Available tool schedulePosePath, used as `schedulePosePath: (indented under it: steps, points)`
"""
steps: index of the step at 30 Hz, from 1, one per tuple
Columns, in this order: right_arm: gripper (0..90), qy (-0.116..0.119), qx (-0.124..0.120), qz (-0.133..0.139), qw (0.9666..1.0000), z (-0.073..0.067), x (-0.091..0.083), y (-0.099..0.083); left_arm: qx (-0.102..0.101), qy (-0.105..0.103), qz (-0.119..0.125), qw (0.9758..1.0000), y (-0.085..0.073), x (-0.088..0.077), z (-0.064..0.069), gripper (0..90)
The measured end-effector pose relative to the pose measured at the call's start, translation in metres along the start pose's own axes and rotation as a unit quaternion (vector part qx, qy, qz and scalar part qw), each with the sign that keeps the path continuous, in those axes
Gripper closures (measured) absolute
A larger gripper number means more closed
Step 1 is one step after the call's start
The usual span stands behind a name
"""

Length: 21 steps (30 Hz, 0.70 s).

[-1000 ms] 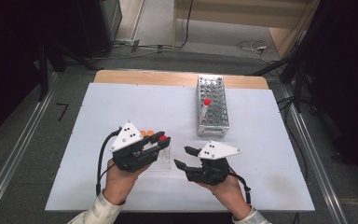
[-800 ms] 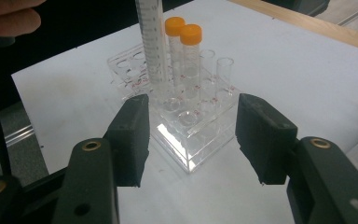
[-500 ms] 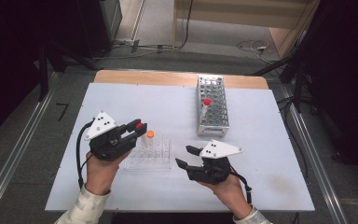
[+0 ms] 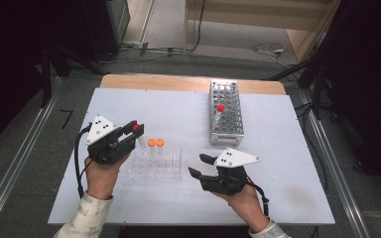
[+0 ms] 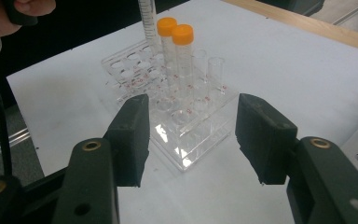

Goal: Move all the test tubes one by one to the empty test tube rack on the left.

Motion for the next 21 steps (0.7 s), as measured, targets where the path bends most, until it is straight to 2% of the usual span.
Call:
schedulePosePath:
  steps: [7,15,21]
  points:
    - [43.0,-0.002,0.002,0.000,1.0000,0.001,0.000,-0.001,0.003,0.006,-0.003,1.0000,-0.006,0.006,-0.001,69.7]
    - [43.0,-0.002,0.000,-0.002,1.0000,0.002,0.001,-0.002,0.011,0.020,-0.028,0.9994,-0.018,0.014,-0.002,69.3]
    - [43.0,-0.002,0.001,-0.005,1.0000,0.002,0.002,-0.002,0.012,0.021,-0.044,0.9987,-0.027,0.019,-0.001,69.2]
Point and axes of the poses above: each handheld gripper's, and its own axes: x roughly forward along the jaws, y roughly out of its top, z roughly to its right, the point moved 2 cm from there along x, roughly forward along the jaws, and after that the axes turned 6 degrees about -x, right-handed, at the moved point
